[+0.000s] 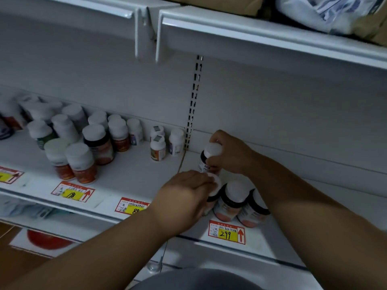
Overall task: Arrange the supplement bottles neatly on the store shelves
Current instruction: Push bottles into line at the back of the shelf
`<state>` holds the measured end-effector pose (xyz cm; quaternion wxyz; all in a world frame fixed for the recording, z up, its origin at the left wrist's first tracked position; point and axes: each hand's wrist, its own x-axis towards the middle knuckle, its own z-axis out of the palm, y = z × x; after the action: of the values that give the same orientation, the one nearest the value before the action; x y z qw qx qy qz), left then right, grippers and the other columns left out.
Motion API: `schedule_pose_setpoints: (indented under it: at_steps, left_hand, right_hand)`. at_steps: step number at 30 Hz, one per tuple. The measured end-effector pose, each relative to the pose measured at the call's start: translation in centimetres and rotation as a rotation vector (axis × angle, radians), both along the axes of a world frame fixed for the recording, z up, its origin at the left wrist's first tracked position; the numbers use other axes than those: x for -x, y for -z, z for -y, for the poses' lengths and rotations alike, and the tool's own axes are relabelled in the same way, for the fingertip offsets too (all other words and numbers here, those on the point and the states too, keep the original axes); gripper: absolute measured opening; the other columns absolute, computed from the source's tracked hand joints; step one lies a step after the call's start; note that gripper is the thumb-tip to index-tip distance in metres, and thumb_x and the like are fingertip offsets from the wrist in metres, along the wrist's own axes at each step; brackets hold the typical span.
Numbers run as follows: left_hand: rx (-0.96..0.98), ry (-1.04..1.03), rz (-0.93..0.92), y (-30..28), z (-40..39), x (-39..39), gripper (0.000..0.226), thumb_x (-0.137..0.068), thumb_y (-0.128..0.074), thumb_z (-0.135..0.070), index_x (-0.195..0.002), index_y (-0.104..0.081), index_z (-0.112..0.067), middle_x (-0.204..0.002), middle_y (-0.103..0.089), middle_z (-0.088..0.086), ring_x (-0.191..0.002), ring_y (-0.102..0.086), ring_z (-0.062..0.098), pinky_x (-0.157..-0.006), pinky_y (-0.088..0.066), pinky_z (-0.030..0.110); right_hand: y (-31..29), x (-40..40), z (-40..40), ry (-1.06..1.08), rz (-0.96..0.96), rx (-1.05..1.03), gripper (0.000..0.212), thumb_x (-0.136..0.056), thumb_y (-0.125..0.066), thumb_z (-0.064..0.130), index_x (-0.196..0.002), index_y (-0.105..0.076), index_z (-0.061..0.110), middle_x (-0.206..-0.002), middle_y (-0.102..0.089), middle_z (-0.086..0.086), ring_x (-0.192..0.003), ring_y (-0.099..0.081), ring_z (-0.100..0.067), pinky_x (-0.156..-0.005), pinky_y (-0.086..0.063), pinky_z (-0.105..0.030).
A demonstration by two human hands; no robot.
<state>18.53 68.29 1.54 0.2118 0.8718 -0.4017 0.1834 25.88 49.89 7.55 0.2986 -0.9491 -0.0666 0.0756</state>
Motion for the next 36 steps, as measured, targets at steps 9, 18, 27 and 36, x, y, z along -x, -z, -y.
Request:
schedule_pose_setpoints:
  at_steps: [9, 18, 27, 36]
  left_hand:
    - [-0.044, -0.024, -0.053, -0.3, 0.0, 0.3, 0.038, -0.081, -0.053, -0.023, -0.114, -0.069, -0.015, -0.121, -0.065, 0.004, -0.100, -0.062, 0.026, -0.085, -0.051, 0.035]
    - [-0.034, -0.022, -0.124, -0.6, 0.1, 0.9, 0.040, -0.081, -0.049, -0.025, -0.115, -0.068, -0.014, -0.122, -0.064, 0.004, -0.106, -0.062, 0.025, -0.088, -0.051, 0.035]
    - [0.333, -0.234, -0.286, -0.4, -2.7, 0.2, 0.044, -0.080, -0.049, -0.026, -0.119, -0.064, -0.014, -0.121, -0.061, 0.002, -0.115, -0.051, 0.016, -0.103, -0.028, 0.011]
    - [0.268, -0.265, -0.378, 0.0, -11.8, -3.0, 0.044, -0.080, -0.048, -0.034, -0.117, -0.066, -0.019, -0.117, -0.062, 0.000, -0.109, -0.056, 0.016, -0.093, -0.039, 0.021]
  right_hand:
    - [1.2, -0.4, 0.8, -0.055, -0.212, -0.044, 0.042, -0.074, -0.077, 0.045, -0.105, -0.057, 0.024, -0.108, -0.061, -0.001, -0.097, -0.062, -0.022, -0.084, -0.056, -0.045]
    - [0.6, -0.5, 0.6, -0.108, -0.228, -0.017, 0.035, -0.082, -0.072, 0.038, -0.109, -0.061, 0.020, -0.108, -0.063, -0.003, -0.098, -0.064, -0.024, -0.087, -0.055, -0.050]
    - [-1.1, 0.0, -2.8, -0.055, 0.106, 0.088, 0.046, -0.091, -0.061, 0.045, -0.127, -0.055, 0.016, -0.124, -0.056, -0.001, -0.110, -0.054, -0.016, -0.091, -0.042, -0.028]
    - [1.2, -1.9, -13.8, -0.016, 0.219, 0.128, 0.031, -0.089, -0.063, 0.030, -0.112, -0.060, 0.008, -0.108, -0.059, -0.013, -0.098, -0.057, -0.027, -0.070, -0.035, -0.030]
